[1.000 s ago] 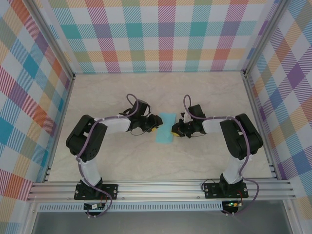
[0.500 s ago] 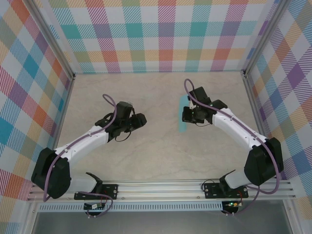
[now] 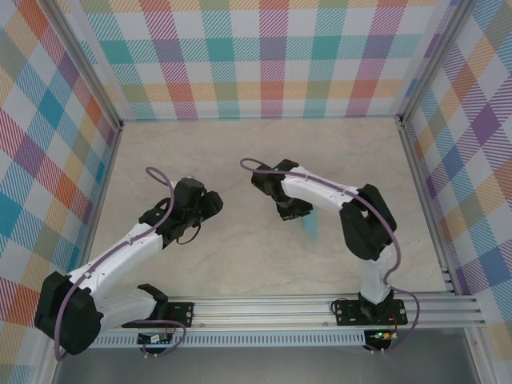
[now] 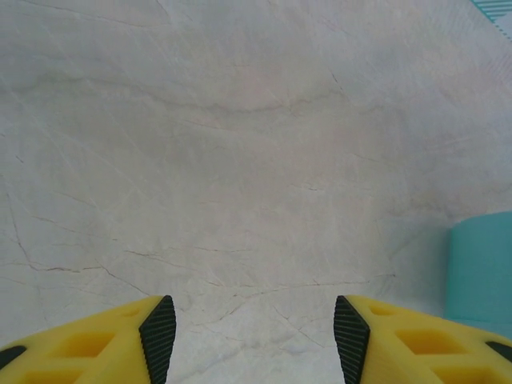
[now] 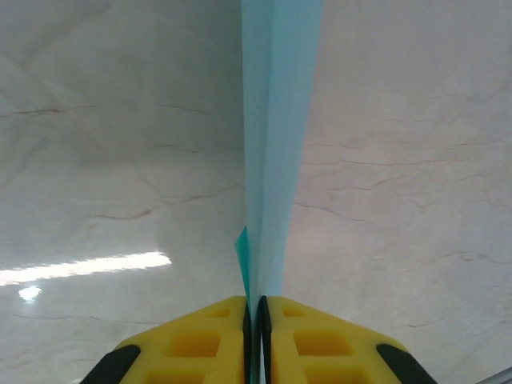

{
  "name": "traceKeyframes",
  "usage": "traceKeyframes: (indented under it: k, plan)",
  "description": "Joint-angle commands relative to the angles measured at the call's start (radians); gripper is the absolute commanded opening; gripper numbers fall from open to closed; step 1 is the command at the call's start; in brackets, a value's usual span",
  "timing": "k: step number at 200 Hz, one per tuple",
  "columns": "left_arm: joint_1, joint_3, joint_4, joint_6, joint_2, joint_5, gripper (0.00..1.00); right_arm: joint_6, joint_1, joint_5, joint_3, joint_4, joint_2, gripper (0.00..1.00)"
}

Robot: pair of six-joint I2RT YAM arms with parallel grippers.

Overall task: Fold a paper plane with a square sheet of paper (pick it up from the middle)
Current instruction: Turn over the paper at the center of the table.

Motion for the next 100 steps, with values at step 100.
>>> traceKeyframes:
  k: [100]
  plan:
    - [0.037, -0.034, 0.013, 0.024, -0.002, 0.082, 0.68, 0.013, -0.004, -0.460, -0.167, 0.434, -0.185, 0.47]
